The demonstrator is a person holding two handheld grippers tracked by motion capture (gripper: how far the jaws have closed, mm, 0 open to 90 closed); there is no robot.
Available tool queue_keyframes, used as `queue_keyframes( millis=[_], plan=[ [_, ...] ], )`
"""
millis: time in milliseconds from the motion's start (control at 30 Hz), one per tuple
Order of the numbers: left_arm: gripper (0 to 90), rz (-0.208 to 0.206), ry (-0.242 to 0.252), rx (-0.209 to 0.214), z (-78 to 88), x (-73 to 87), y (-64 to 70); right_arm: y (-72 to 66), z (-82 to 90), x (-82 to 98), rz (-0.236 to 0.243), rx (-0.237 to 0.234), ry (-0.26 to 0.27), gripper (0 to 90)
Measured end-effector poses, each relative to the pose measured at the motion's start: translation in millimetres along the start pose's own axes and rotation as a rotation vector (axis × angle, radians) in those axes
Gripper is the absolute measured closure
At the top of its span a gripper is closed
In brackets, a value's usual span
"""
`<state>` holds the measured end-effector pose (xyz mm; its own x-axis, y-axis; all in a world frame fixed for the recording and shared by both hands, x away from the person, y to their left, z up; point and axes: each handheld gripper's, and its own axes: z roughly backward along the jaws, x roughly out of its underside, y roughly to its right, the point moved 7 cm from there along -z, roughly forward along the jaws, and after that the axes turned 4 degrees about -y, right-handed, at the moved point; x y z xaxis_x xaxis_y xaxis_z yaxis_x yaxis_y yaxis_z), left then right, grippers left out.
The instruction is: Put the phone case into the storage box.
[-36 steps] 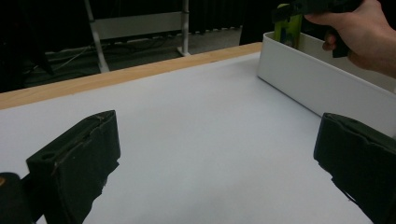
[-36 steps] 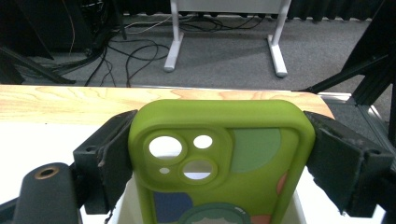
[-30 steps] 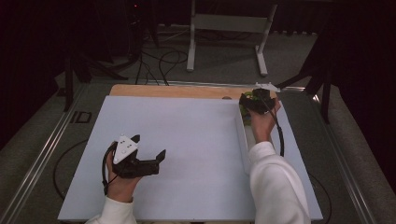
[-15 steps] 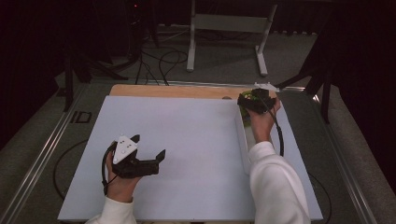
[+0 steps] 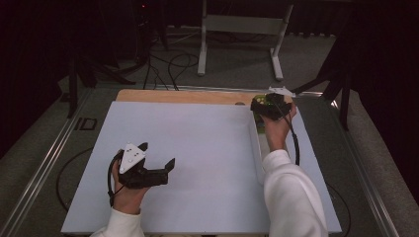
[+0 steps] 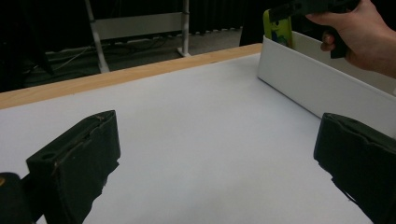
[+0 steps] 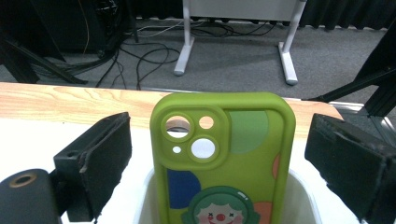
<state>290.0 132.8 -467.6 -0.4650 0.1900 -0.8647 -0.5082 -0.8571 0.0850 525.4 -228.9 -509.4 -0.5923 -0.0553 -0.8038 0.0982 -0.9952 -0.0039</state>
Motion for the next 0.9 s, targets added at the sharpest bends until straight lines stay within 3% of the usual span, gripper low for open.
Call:
queue_keyframes(
  millis=[900],
  plan=[
    [1.3, 0.001, 0.001, -0.005, 1.7, -0.3, -1.6, -4.4, 13.1, -0.1, -0.020, -0.055, -0.010, 7.6]
  ],
)
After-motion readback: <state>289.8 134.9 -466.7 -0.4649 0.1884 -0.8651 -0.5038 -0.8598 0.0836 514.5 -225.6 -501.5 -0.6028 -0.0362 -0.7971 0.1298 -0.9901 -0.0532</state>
